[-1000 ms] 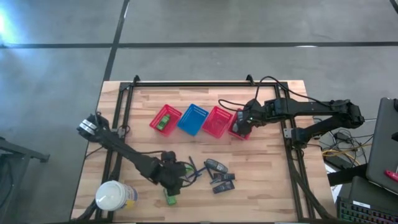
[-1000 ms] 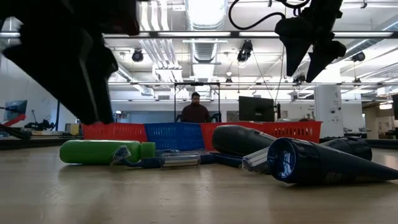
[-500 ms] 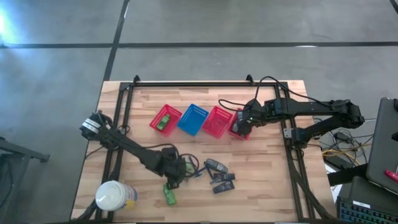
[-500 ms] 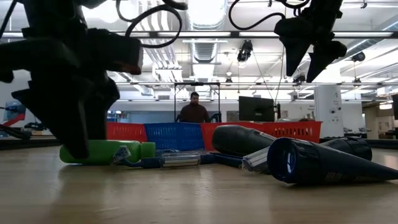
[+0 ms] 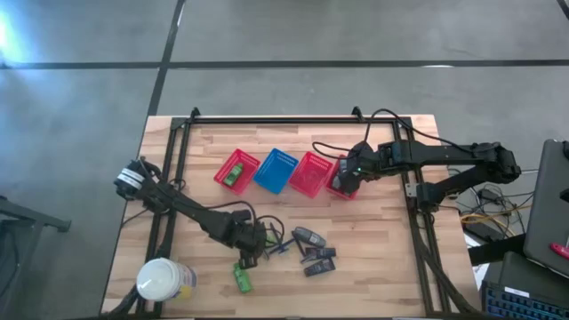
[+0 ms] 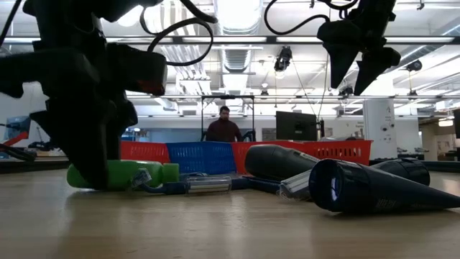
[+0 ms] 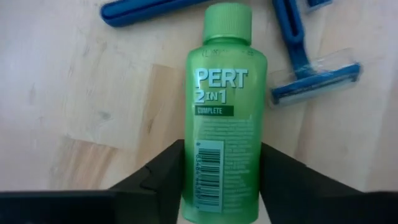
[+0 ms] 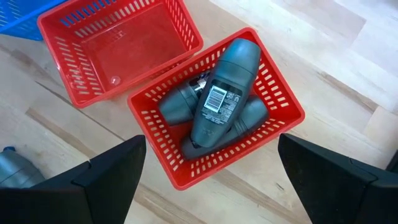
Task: Pick & Place Travel size toiletries
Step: Put the green shampoo into the left red bin
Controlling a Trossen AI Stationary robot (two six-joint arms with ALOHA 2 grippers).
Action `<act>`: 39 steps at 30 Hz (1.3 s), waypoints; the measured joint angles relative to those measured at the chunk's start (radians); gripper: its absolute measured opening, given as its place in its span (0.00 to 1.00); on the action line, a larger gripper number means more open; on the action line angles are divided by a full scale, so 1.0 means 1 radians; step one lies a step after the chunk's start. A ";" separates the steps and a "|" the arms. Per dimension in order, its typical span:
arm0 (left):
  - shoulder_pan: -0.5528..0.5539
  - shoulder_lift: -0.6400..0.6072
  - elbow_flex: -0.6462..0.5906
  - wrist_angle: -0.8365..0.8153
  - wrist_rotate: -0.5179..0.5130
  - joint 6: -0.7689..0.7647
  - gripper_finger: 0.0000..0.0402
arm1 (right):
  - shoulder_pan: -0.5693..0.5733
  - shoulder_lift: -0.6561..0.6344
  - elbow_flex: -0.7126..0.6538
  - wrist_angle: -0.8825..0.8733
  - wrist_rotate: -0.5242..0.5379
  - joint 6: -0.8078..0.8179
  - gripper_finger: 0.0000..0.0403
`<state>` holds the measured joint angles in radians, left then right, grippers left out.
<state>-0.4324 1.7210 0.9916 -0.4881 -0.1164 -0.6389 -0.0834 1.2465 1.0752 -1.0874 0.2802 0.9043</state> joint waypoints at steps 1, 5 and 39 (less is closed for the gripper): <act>0.001 -0.005 0.000 0.000 0.002 -0.009 0.40 | 0.000 0.000 0.000 0.000 0.000 0.000 0.90; 0.014 -0.057 0.000 -0.034 0.002 -0.085 0.35 | 0.000 0.000 0.000 0.000 0.000 0.000 0.90; 0.706 -0.274 -0.064 -0.367 -0.048 -0.018 0.45 | 0.000 0.000 -0.005 0.009 0.000 0.066 0.90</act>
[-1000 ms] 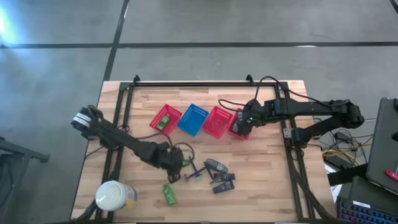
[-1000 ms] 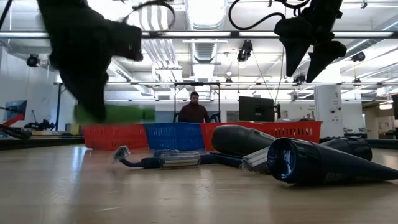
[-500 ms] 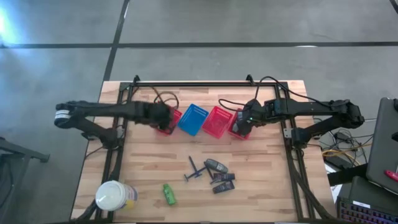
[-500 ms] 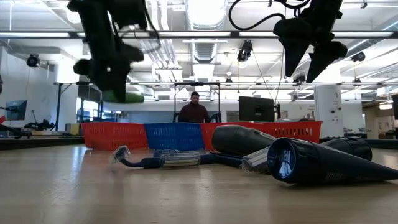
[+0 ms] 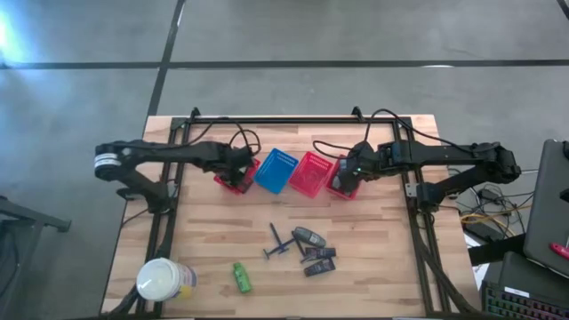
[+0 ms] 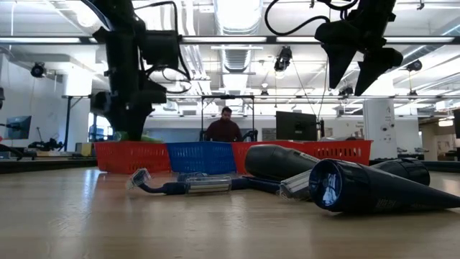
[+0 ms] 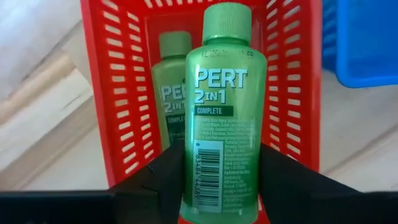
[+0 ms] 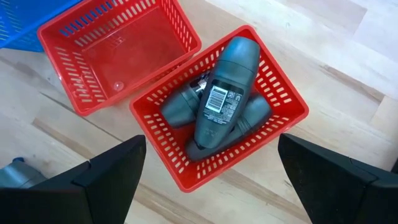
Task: Pick & Place Travel size toiletries
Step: Put the green shampoo into the left red bin
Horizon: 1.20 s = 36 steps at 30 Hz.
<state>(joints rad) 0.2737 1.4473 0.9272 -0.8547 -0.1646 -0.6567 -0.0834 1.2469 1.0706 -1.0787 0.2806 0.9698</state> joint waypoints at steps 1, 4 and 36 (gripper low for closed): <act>0.000 0.005 0.001 -0.001 0.000 -0.010 0.47 | 0.000 0.000 0.000 0.000 0.000 0.000 0.90; -0.003 0.007 0.006 -0.002 0.000 -0.024 0.53 | 0.000 0.000 0.000 0.000 0.000 0.000 0.90; -0.869 0.034 0.169 -0.021 0.039 -1.431 0.59 | 0.000 0.000 -0.052 0.018 -0.001 -0.013 0.90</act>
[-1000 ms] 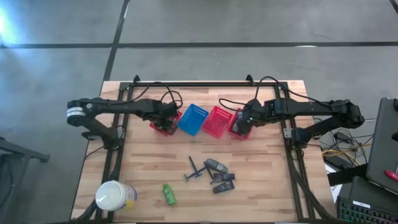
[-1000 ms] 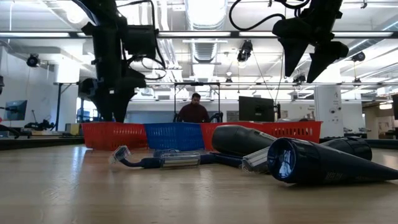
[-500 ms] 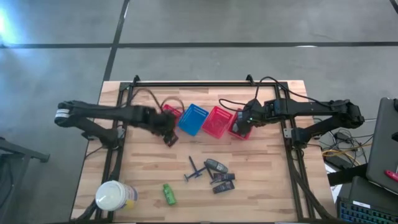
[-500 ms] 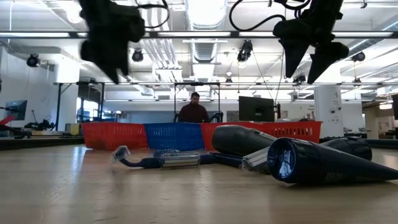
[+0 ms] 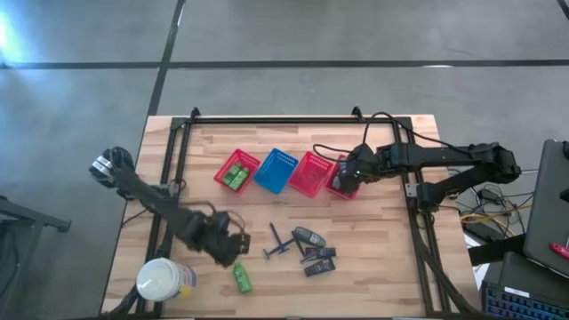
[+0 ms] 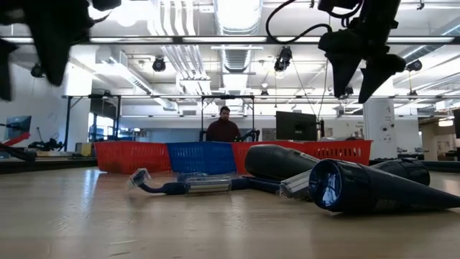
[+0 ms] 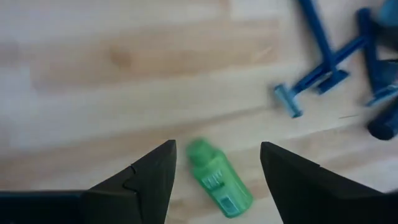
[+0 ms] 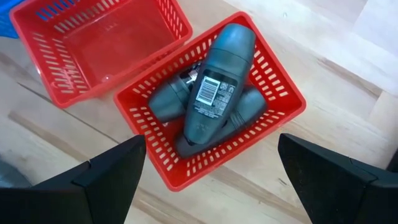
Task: Pick & Place Travel size toiletries
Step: Put the green shampoo into the left red bin
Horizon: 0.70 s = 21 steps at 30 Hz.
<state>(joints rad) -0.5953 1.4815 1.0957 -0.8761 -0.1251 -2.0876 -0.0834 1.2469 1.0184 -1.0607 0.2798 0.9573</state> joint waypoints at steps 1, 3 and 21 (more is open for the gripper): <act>-0.017 0.025 0.002 0.024 0.007 -0.044 0.59 | 0.000 0.000 -0.003 0.002 0.000 0.000 0.90; -0.038 0.076 0.015 0.088 0.016 -0.091 0.59 | 0.000 0.000 -0.007 0.001 -0.001 -0.001 0.90; -0.089 0.335 0.144 0.144 0.126 -0.278 0.59 | 0.000 0.000 -0.009 0.002 -0.018 -0.053 0.90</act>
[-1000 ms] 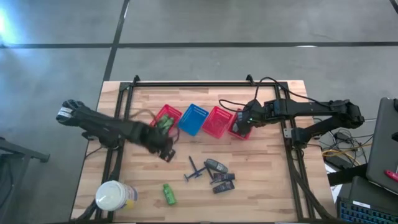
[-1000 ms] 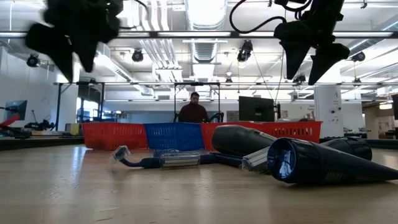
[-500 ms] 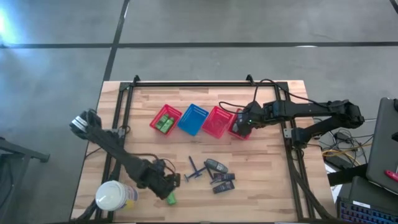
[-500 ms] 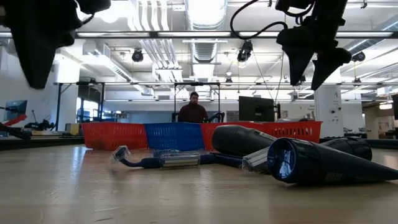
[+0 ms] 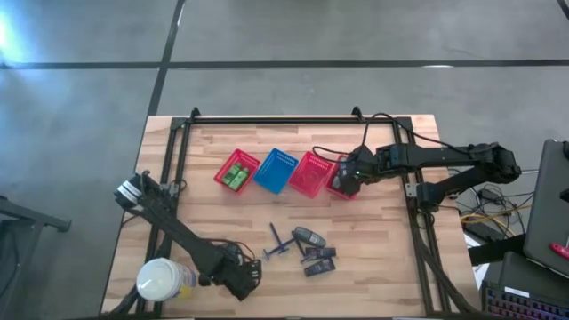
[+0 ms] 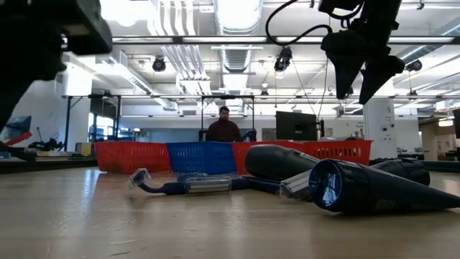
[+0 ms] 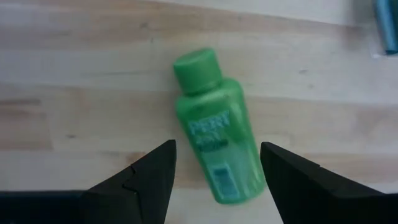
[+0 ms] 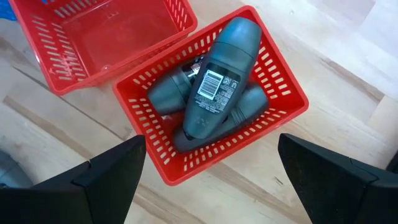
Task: Pick & Place Travel size toiletries
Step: Put the green shampoo into the left red bin
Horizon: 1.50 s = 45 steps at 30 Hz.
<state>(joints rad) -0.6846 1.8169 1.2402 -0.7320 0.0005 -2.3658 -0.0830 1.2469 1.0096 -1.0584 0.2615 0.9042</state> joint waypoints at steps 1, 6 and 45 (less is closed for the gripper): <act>0.000 0.005 -0.001 -0.002 0.000 0.001 0.59 | 0.000 0.000 0.000 0.000 0.000 -0.004 0.90; 0.007 0.038 -0.001 -0.002 -0.021 0.014 0.59 | 0.000 0.000 0.000 0.003 0.000 -0.018 0.90; 0.739 -0.371 -0.014 -0.416 -0.290 1.403 0.38 | 0.000 0.000 -0.004 0.026 -0.016 -0.040 0.90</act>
<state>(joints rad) 0.0543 1.4454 1.2259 -1.1483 -0.2892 -0.9623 -0.0834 1.2465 1.0054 -1.0323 0.2459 0.8642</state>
